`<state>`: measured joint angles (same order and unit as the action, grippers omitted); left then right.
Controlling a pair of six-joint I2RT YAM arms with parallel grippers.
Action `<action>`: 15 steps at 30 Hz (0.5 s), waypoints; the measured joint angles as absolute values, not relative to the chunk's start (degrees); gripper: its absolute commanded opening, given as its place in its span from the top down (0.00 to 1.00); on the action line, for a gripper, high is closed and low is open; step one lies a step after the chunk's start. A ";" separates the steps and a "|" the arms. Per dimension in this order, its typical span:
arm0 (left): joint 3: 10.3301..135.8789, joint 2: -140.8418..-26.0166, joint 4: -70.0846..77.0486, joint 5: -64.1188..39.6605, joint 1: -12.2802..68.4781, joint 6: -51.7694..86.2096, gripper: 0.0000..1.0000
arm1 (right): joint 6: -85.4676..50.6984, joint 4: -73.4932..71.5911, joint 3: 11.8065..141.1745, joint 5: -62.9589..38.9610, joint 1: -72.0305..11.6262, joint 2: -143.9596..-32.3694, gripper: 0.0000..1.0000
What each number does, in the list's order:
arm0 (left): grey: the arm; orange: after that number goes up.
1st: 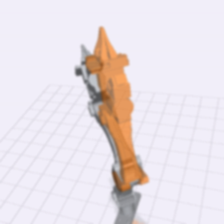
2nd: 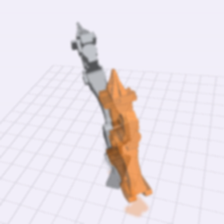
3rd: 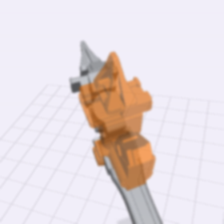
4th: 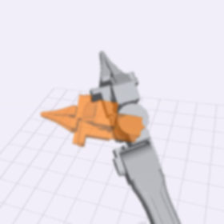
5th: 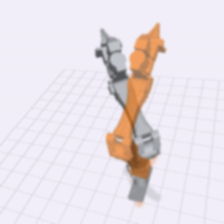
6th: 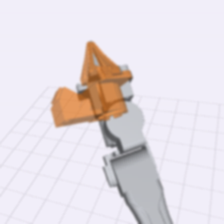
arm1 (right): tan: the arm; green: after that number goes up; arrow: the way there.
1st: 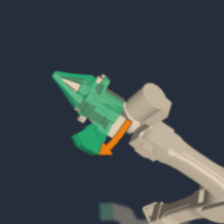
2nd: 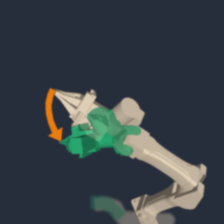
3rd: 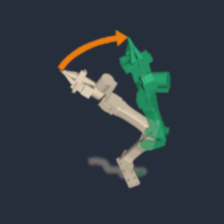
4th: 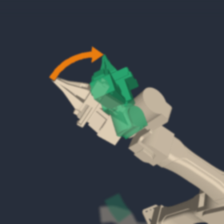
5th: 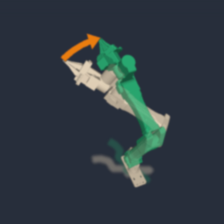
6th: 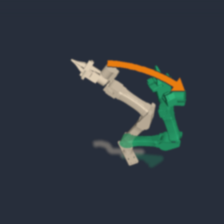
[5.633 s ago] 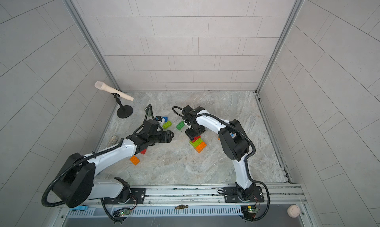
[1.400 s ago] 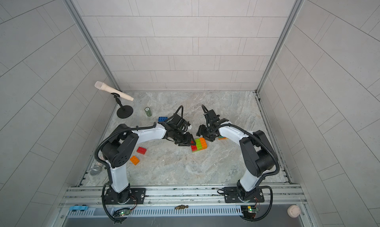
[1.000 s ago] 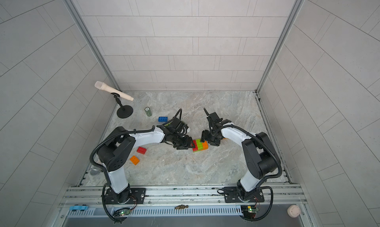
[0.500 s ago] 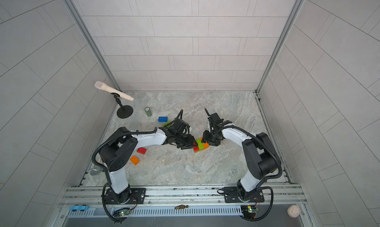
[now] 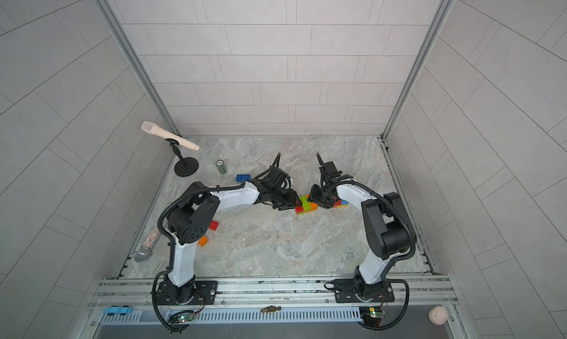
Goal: Assemble a rectangle with lego
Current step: Move the lego brick at the center of the board.
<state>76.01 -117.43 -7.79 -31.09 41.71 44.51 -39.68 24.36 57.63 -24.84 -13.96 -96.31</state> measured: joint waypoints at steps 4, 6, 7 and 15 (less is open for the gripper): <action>78.39 -118.54 -9.69 -30.92 40.97 42.70 0.47 | -39.88 23.53 58.15 -24.67 -13.87 -96.86 0.46; 78.83 -118.65 -10.41 -30.81 40.93 41.71 0.43 | -39.99 23.66 58.15 -24.62 -14.00 -96.86 0.42; 78.91 -118.65 -10.68 -30.83 40.93 41.25 0.42 | -39.97 23.81 58.15 -24.53 -14.04 -96.82 0.41; 79.40 -118.61 -11.07 -30.70 40.42 38.48 0.27 | -38.85 28.47 58.92 -23.16 -14.48 -93.01 0.32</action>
